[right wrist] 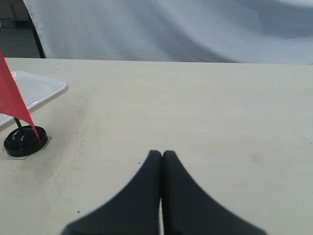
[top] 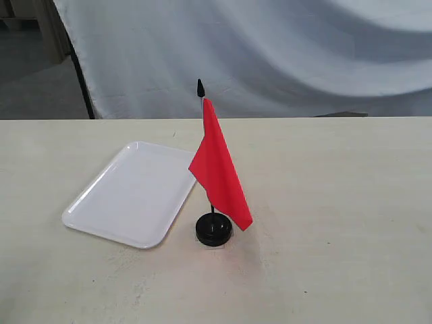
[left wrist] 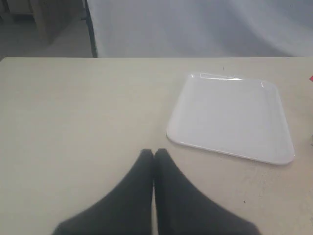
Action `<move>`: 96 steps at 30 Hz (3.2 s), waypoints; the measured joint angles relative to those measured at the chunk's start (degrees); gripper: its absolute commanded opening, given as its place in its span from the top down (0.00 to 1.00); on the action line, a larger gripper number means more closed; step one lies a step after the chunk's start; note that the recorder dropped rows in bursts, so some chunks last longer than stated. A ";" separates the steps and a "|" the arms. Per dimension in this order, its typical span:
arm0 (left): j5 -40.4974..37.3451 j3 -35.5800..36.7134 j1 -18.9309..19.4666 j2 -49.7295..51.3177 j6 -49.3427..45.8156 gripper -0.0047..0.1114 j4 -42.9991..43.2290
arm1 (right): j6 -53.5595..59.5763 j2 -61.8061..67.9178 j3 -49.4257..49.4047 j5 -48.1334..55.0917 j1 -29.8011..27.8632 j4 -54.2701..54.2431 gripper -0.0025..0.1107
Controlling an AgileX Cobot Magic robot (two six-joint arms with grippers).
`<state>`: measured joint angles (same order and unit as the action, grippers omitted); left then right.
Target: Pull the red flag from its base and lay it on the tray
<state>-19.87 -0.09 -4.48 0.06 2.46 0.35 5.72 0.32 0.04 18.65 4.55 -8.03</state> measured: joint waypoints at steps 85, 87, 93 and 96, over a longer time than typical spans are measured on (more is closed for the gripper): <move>0.00 0.00 0.00 0.00 0.00 0.96 0.00 | -21.54 96.03 11.21 -87.99 2.09 46.23 0.07; 0.00 0.00 0.00 0.00 0.00 0.96 0.00 | -21.79 96.03 12.98 -87.99 4.21 47.63 0.07; 0.00 0.00 0.00 0.00 0.00 0.96 0.00 | -21.41 95.91 20.88 -82.77 12.94 44.66 0.07; 0.00 0.00 0.00 0.00 0.00 0.96 0.00 | -20.70 95.81 25.58 -76.49 16.58 42.15 0.07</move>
<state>-19.87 -0.09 -4.48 0.06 2.46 0.35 -14.98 96.13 25.62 -57.84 21.13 34.12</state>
